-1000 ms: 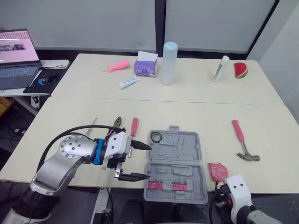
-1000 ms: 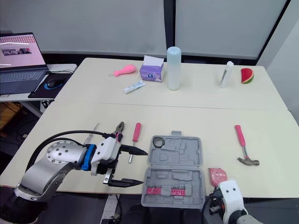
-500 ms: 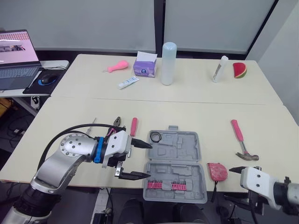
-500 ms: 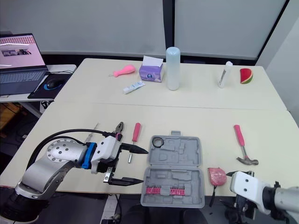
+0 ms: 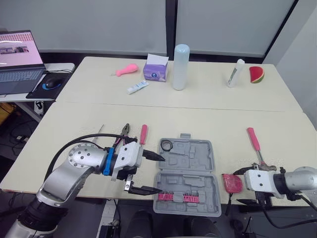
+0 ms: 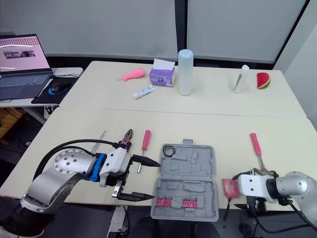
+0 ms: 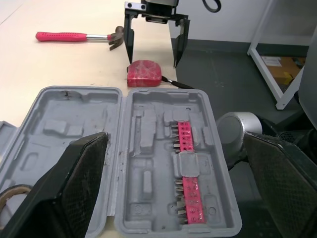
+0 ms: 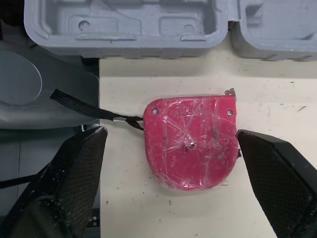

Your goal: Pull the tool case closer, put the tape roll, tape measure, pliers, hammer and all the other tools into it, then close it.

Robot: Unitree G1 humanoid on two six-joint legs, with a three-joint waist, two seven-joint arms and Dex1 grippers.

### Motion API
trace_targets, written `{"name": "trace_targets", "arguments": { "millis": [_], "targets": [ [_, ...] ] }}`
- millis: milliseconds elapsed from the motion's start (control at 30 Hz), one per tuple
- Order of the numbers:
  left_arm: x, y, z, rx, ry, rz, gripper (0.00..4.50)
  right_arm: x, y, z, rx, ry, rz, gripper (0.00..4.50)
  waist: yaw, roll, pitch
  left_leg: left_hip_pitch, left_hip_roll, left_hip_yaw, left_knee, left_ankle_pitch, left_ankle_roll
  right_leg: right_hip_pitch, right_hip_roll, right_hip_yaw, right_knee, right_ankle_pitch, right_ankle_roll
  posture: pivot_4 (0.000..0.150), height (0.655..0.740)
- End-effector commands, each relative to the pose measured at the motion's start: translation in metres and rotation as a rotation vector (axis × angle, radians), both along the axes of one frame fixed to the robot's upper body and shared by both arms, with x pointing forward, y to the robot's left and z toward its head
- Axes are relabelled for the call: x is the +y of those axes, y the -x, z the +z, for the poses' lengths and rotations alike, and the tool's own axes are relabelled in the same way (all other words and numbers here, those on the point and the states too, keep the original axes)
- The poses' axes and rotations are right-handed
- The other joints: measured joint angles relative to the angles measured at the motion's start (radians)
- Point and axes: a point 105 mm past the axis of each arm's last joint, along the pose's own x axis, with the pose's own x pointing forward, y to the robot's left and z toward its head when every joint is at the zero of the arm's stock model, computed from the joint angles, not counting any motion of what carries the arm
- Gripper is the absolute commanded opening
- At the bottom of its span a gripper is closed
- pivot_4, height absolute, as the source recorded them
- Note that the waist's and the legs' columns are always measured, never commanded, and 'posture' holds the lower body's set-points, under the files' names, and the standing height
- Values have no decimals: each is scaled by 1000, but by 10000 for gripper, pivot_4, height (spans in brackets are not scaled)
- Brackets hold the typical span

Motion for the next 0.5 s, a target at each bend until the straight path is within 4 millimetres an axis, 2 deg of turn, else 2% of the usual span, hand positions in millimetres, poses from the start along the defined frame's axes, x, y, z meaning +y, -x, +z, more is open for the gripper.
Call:
{"name": "trace_targets", "arguments": {
  "millis": [33, 333, 500],
  "targets": [
    [-6, 3, 4, -21, 15, -39, 45000, -1, -6, 1, -36, 19, 10, 44461, 0, 0, 0, 0, 0, 0, 0, 0, 0, 0, 0, 0, 0, 0, 0, 1500, 7002],
    [-13, 2, 0, -14, 35, -52, 45000, -1, -12, 0, 3, 64, 11, 44461, 0, 0, 0, 0, 0, 0, 0, 1, -1, 0, 0, 0, 0, 0, 0, 1500, 7002],
    [-15, 1, -3, -17, 42, -51, 45000, -10, -14, -5, 34, 127, 13, 44461, -1, 0, 0, 0, 0, 0, 1, 1, -1, 0, 0, 0, 0, 0, 0, 1500, 7002]
  ]
}}
